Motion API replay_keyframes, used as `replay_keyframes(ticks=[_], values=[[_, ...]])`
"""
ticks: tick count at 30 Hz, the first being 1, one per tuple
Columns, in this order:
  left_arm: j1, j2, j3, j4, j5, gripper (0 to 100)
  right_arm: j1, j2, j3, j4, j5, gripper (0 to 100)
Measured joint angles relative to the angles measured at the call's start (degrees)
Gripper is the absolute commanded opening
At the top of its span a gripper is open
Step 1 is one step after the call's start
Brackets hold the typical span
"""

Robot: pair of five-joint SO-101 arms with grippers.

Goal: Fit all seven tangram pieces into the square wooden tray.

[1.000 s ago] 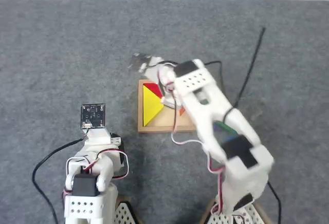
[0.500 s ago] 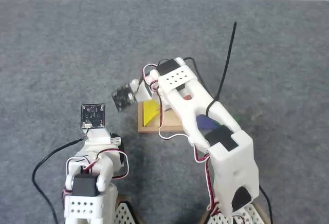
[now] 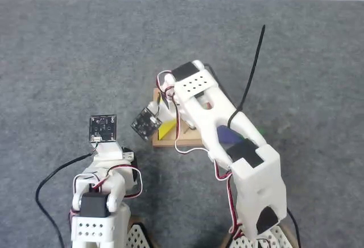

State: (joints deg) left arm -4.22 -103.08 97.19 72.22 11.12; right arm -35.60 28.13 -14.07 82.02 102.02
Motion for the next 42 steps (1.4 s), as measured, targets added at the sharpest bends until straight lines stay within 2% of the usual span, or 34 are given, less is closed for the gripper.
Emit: replay_keyframes(ticks=[6, 19, 35, 39, 42], values=[[0.0, 0.0, 0.0, 0.0, 0.0, 1, 0.0, 0.0, -1.7, 0.1, -2.9, 8.9], [0.0, 0.0, 0.0, 0.0, 0.0, 1, 0.0, 0.0, -1.7, 2.2, -2.9, 9.1], [0.0, 0.0, 0.0, 0.0, 0.0, 1, -2.7, 0.0, -1.7, 5.4, 9.3, 9.2], [0.0, 0.0, 0.0, 0.0, 0.0, 1, -2.6, 0.0, -1.7, 4.2, 10.2, 15.7], [0.0, 0.0, 0.0, 0.0, 0.0, 1, -1.8, 0.0, -1.7, 3.3, 10.2, 16.2]])
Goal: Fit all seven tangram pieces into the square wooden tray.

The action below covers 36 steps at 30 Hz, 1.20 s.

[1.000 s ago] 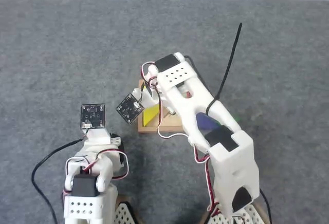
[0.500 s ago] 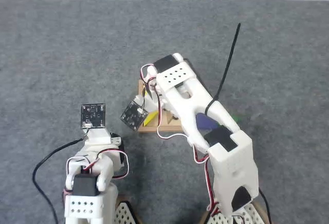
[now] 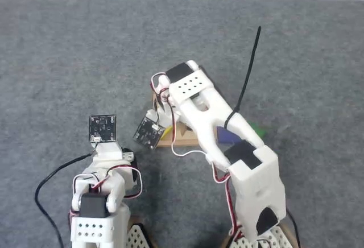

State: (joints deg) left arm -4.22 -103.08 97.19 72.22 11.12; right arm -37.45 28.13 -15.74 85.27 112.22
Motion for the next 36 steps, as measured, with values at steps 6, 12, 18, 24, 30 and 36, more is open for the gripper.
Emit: replay_keyframes(ticks=[6, 12, 18, 24, 30, 36], values=[[0.0, 0.0, 0.0, 0.0, 0.0, 1, 1.1, 0.0, 0.0, -1.3, 0.0, 16.2], [0.0, 0.0, 0.0, 0.0, 0.0, 1, 1.3, 0.0, 0.0, -1.4, -0.1, 7.2], [0.0, 0.0, 0.0, 0.0, 0.0, 1, 1.7, -0.6, -2.6, -3.6, -15.6, 0.9], [0.0, 0.0, 0.0, 0.0, 0.0, 1, 4.0, -9.1, -4.8, -3.9, -41.5, 0.8], [0.0, 0.0, 0.0, 0.0, 0.0, 1, 5.6, -23.2, -1.4, -1.1, -66.2, 0.8], [0.0, 0.0, 0.0, 0.0, 0.0, 1, 5.5, -32.7, 20.0, -8.8, -80.4, 0.7]])
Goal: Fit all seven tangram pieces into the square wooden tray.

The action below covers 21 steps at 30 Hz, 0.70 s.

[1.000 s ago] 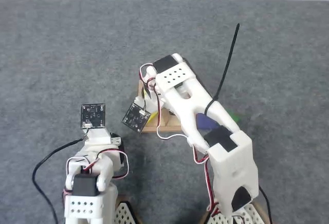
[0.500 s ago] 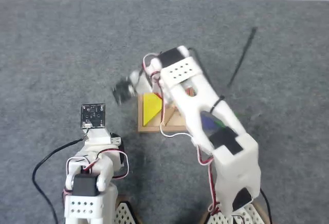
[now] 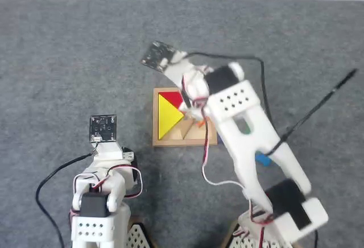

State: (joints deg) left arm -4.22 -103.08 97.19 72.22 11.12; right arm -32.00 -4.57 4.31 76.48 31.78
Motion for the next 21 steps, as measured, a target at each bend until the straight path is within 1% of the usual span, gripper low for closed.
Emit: replay_keyframes(ticks=[6, 8, 10, 14, 21], values=[[0.0, 0.0, 0.0, 0.0, 0.0, 1, 0.0, -5.6, 22.8, -21.5, -16.5, 0.6], [0.0, 0.0, 0.0, 0.0, 0.0, 1, -0.8, -6.2, 28.0, -28.0, -19.7, 0.6], [0.0, 0.0, 0.0, 0.0, 0.0, 1, -2.5, -6.2, 31.6, -32.0, -20.4, 0.6], [0.0, 0.0, 0.0, 0.0, 0.0, 1, -5.8, -6.2, 32.9, -36.0, -20.4, 0.6], [0.0, 0.0, 0.0, 0.0, 0.0, 1, -9.3, 2.6, 32.9, -37.7, -20.4, 0.6]])
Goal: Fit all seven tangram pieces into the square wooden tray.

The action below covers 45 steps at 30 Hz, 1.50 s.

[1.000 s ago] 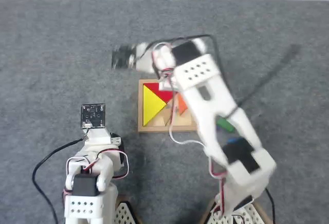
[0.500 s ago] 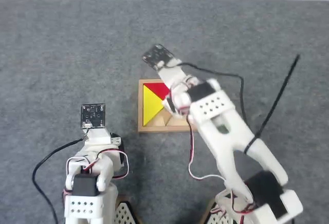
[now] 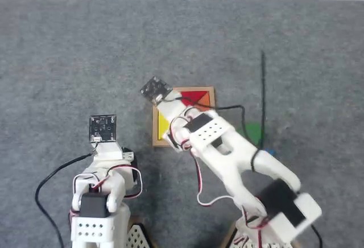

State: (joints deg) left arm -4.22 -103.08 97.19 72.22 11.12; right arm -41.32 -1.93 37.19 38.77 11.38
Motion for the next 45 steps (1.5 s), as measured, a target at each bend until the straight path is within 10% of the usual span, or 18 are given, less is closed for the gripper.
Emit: replay_keyframes(ticks=[45], values=[[0.0, 0.0, 0.0, 0.0, 0.0, 1, 9.3, 5.8, -0.4, -8.5, 2.9, 0.7]])
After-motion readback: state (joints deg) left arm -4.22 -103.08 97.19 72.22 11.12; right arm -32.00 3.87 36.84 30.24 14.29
